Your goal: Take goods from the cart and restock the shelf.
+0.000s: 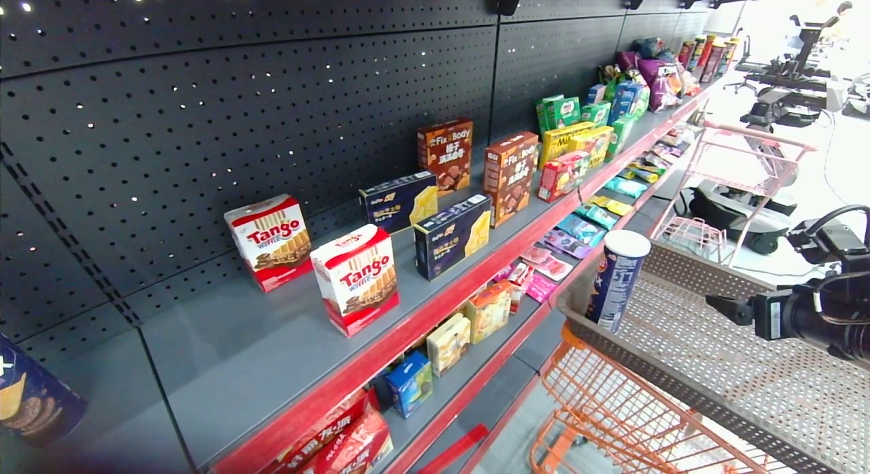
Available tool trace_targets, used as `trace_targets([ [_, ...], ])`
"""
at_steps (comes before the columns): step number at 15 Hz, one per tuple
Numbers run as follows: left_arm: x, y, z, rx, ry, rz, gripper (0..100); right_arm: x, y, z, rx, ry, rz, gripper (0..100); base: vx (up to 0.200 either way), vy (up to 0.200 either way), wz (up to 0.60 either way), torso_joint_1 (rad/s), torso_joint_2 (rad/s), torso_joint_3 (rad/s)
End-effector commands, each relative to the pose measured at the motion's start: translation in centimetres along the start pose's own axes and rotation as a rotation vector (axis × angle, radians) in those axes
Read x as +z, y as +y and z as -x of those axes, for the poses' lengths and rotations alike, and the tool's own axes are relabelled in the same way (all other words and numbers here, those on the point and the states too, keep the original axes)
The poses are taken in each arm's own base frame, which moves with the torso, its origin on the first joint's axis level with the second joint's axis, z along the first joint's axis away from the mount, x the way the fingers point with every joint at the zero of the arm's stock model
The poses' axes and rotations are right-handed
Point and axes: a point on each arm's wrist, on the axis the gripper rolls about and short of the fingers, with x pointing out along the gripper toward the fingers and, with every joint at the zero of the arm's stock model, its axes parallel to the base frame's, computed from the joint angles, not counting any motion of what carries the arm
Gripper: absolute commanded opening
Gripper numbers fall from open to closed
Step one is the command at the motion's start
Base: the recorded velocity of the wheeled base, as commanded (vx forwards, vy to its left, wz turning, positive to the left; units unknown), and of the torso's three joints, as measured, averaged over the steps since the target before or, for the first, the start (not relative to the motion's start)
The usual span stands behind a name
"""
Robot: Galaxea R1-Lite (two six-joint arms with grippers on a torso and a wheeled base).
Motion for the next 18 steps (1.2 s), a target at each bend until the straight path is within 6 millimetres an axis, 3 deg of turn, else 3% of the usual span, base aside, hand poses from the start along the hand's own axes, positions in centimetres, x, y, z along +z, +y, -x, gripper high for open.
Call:
trace_targets([
  [1, 0.0, 0.0, 0.0, 0.0, 0.001, 0.0, 100, -0.7, 0.1, -1.7, 0.009, 0.018, 0.01, 100, 0.0, 0.0, 0.0, 0.0, 0.0, 0.0],
  [4, 0.0, 0.0, 0.0, 0.0, 0.001, 0.0, 100, -1.9, 0.5, -4.8, 0.047, -0.073, 0.016, 100, 0.0, 0.0, 0.0, 0.0, 0.0, 0.0],
  [10, 0.0, 0.0, 0.0, 0.0, 0.001, 0.0, 100, -2.4, 1.4, -6.9, 0.173, -0.115, 0.029, 100, 0.0, 0.0, 0.0, 0.0, 0.0, 0.0],
  [18, 0.0, 0.0, 0.0, 0.0, 0.001, 0.0, 100, -2.0, 1.6, -10.4, 0.18, -0.199, 0.041, 100, 0.0, 0.0, 0.0, 0.0, 0.0, 0.0],
])
